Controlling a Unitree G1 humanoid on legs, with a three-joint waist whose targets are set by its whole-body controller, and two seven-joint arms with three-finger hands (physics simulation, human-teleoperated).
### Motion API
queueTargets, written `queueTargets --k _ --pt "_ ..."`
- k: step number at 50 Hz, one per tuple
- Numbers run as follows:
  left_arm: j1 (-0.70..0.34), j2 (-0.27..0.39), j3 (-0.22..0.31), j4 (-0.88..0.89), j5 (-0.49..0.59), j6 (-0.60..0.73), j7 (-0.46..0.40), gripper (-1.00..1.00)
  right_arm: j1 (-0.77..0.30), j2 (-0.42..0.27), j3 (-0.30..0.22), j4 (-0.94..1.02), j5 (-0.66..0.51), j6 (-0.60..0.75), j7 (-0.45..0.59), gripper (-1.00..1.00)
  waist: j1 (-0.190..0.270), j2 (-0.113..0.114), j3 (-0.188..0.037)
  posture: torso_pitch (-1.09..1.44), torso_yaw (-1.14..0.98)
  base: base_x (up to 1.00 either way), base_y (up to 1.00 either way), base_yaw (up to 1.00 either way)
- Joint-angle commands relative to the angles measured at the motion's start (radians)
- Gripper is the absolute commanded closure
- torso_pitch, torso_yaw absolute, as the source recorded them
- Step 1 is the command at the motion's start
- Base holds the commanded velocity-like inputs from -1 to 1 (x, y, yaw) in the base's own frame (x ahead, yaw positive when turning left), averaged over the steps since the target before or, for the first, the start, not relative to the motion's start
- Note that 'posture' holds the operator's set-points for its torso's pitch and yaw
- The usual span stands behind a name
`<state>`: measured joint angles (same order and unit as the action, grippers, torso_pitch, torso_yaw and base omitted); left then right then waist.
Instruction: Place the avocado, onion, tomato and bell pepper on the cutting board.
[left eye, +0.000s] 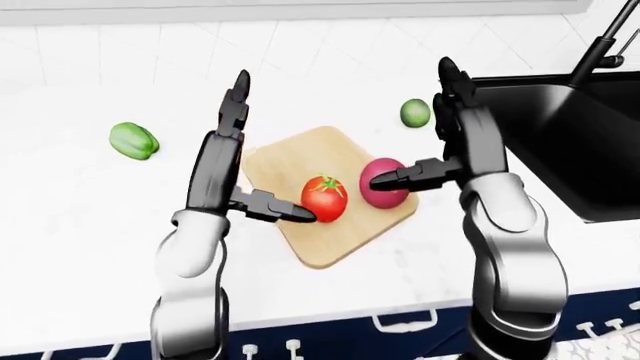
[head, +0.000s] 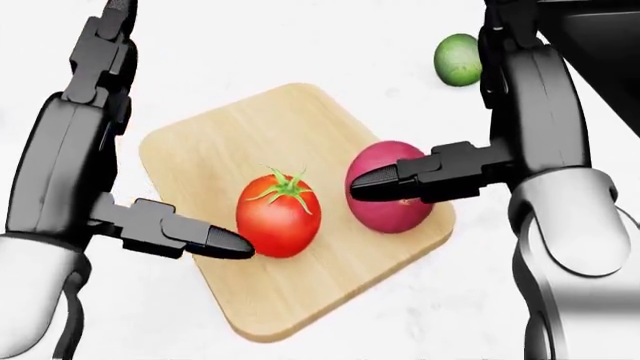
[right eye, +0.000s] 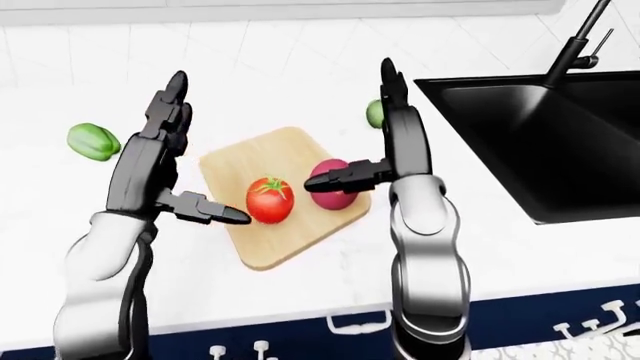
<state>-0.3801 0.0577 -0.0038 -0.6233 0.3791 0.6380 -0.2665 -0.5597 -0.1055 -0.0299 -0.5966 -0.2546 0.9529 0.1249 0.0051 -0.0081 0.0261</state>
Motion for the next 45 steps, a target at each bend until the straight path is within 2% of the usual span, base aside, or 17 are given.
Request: queueTargets --k 1,3,4,5,6,8,9,10,12,14,19,21,26,29,32,37,45 --pt "-0.022 0.015 0.037 -0.032 0.008 -0.005 0.033 -1.0 -0.019 -0.003 -0.011 -0.017 -0.005 -0.035 -0.015 -1.0 0.0 0.001 -0.02 0.0 0.0 0.0 0.0 0.0" --pt "-0.039 0.04 0.095 -0.056 -0.006 0.015 0.066 -1.0 -0.024 -0.006 -0.026 -0.016 -0.008 -0.041 -0.035 -1.0 0.0 0.002 -0.02 0.0 0.0 0.0 0.0 0.0" --pt "-0.042 0.054 0.105 -0.057 -0.014 0.021 0.076 -1.0 -0.024 -0.006 -0.032 -0.013 -0.005 -0.038 -0.044 -1.0 0.0 0.003 -0.021 0.0 0.0 0.0 0.0 0.0" --pt "-0.056 0.07 0.152 -0.056 -0.029 0.016 0.111 -1.0 -0.038 0.001 -0.066 0.006 -0.002 -0.07 -0.095 -1.0 -0.001 0.004 -0.02 0.0 0.0 0.0 0.0 0.0" --pt "-0.061 0.086 0.168 -0.048 -0.035 0.011 0.145 -1.0 -0.044 -0.004 -0.084 0.02 0.011 -0.081 -0.125 -1.0 -0.001 0.006 -0.019 0.0 0.0 0.0 0.0 0.0" --pt "-0.054 0.073 0.237 0.072 -0.119 -0.129 0.302 -1.0 -0.047 0.028 -0.191 0.116 0.099 -0.212 -0.302 -1.0 -0.002 0.008 -0.017 0.0 0.0 0.0 0.0 0.0" --pt "-0.031 0.07 0.25 0.173 -0.15 -0.179 0.386 -1.0 0.008 0.02 -0.203 0.199 0.147 -0.326 -0.368 -1.0 -0.002 0.009 -0.015 0.0 0.0 0.0 0.0 0.0" --pt "0.009 0.092 0.245 0.232 -0.142 -0.257 0.444 -1.0 0.047 0.002 -0.213 0.252 0.204 -0.371 -0.397 -1.0 0.0 0.009 -0.014 0.0 0.0 0.0 0.0 0.0" --pt "0.027 0.107 0.272 0.282 -0.222 -0.298 0.497 -1.0 0.109 -0.042 -0.209 0.298 0.257 -0.427 -0.422 -1.0 0.003 0.008 -0.024 0.0 0.0 0.0 0.0 0.0" --pt "0.044 0.145 0.277 0.303 -0.235 -0.318 0.515 -1.0 0.119 -0.063 -0.202 0.318 0.298 -0.45 -0.446 -1.0 0.003 0.007 -0.035 0.0 0.0 0.0 0.0 0.0" --pt "0.023 0.235 0.346 0.308 -0.296 -0.27 0.496 -1.0 0.1 -0.085 -0.172 0.327 0.322 -0.44 -0.469 -1.0 -0.003 0.016 -0.027 0.0 0.0 0.0 0.0 0.0" --pt "-0.006 0.279 0.372 0.323 -0.323 -0.256 0.485 -1.0 0.05 -0.104 -0.169 0.329 0.325 -0.4 -0.453 -1.0 -0.004 0.019 -0.023 0.0 0.0 0.0 0.0 0.0" --pt "-0.085 0.368 0.374 0.423 -0.338 -0.238 0.436 -1.0 -0.109 -0.159 -0.144 0.397 0.287 -0.335 -0.386 -1.0 -0.004 0.023 -0.021 0.0 0.0 0.0 0.0 0.0" --pt "-0.167 0.436 0.358 0.534 -0.321 -0.245 0.385 -1.0 -0.205 -0.186 -0.133 0.503 0.26 -0.351 -0.336 -1.0 -0.003 0.025 -0.023 0.0 0.0 0.0 0.0 0.0" --pt "-0.254 0.474 0.351 0.679 -0.331 -0.286 0.366 -1.0 -0.285 -0.197 -0.129 0.646 0.243 -0.403 -0.307 -1.0 -0.003 0.025 -0.022 0.0 0.0 0.0 0.0 0.0" --pt "-0.449 0.555 0.29 0.98 -0.31 -0.379 0.317 -1.0 -0.478 -0.241 -0.118 0.952 0.208 -0.526 -0.261 -1.0 -0.003 0.026 -0.029 0.0 0.0 0.0 0.0 0.0" --pt "-0.682 0.578 0.239 1.406 -0.287 -0.558 0.304 -1.0 -0.732 -0.259 -0.093 1.5 0.151 -0.798 -0.232 -1.0 -0.007 0.033 -0.032 0.0 0.0 0.0 0.0 0.0"
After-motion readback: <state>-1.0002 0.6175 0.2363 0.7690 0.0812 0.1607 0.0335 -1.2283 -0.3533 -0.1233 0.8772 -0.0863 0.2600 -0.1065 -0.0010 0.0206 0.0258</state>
